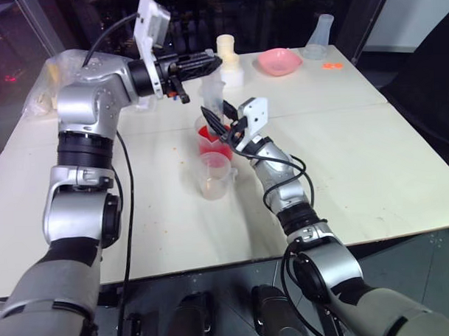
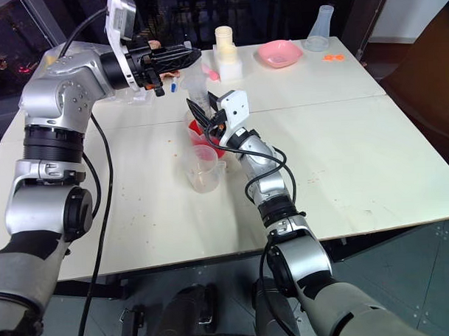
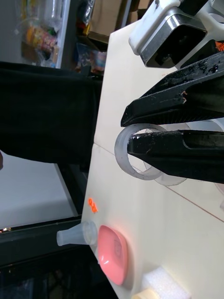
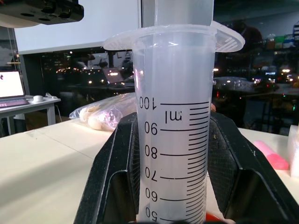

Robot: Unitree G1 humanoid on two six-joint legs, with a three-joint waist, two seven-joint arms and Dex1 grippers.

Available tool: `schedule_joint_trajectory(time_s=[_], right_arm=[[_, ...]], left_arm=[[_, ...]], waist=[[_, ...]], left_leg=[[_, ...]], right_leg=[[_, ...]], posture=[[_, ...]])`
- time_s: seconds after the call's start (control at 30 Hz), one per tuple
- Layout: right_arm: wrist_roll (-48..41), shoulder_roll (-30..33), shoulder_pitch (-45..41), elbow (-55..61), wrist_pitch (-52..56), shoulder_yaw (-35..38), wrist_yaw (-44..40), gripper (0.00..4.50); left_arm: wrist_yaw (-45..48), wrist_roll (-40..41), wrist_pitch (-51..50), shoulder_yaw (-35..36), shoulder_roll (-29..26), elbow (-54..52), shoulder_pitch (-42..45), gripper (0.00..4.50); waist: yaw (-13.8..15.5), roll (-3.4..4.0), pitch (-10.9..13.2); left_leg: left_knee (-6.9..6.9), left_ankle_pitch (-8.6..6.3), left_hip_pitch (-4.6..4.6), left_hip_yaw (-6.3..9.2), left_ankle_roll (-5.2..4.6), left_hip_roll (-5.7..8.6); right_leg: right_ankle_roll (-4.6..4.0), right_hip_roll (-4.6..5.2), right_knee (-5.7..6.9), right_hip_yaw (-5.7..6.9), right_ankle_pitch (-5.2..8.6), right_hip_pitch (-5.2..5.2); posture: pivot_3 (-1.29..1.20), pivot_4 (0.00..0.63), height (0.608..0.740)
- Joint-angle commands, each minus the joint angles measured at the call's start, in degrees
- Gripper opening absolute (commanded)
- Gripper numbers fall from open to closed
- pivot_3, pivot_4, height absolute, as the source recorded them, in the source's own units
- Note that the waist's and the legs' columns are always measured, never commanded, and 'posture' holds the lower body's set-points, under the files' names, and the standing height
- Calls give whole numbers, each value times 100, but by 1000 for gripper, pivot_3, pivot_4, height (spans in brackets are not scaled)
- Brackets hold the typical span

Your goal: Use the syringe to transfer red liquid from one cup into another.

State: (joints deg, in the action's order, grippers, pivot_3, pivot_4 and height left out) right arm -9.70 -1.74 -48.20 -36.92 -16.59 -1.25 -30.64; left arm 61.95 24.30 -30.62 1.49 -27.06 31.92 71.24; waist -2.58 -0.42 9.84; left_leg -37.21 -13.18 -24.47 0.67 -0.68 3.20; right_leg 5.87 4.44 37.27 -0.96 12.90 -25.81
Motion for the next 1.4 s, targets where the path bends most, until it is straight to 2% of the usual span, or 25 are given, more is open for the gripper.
schedule_joint_trajectory(time_s=[0.03,0.47,0.53,0.6,0.83,1.13,1.4], right_arm=[[153,-170,142,-65,81,-324,-232,1345],[128,-129,61,-8,113,-268,-199,1345],[118,-122,28,-4,115,-248,-185,1345],[106,-108,6,9,109,-232,-181,1345],[62,-18,-217,88,67,-98,-61,1345],[-62,82,-466,262,121,74,26,1345],[-196,148,-580,525,249,177,58,1345]], left_arm=[[-170,189,343,499,-100,-216,501,15],[-262,177,296,492,-66,-268,396,15],[-272,127,341,459,-77,-265,366,792],[-285,112,356,441,-77,-279,339,1339],[-241,69,366,381,-144,-464,169,2727],[-200,133,49,504,-619,-856,-392,2727],[-389,149,-193,890,-1236,-1340,-1154,2727]], waist=[[0,0,0],[0,0,0],[0,0,0],[0,0,0],[1,0,0],[-40,0,0],[-13,0,0]], left_leg=[[0,0,0,0,0,0],[0,0,0,0,0,0],[0,0,0,0,0,0],[0,0,0,0,0,0],[0,0,0,0,0,0],[5,0,4,1,1,-1],[5,0,4,3,2,-1]], right_leg=[[0,0,0,0,0,0],[0,0,0,0,0,0],[0,0,0,0,0,0],[0,0,0,0,0,0],[0,0,0,0,0,0],[0,0,2,-3,0,-2],[0,1,1,-3,0,-1]], posture=[[0,150,740],[0,150,740],[0,150,740],[0,150,740],[0,150,740],[0,150,740],[0,150,740]])
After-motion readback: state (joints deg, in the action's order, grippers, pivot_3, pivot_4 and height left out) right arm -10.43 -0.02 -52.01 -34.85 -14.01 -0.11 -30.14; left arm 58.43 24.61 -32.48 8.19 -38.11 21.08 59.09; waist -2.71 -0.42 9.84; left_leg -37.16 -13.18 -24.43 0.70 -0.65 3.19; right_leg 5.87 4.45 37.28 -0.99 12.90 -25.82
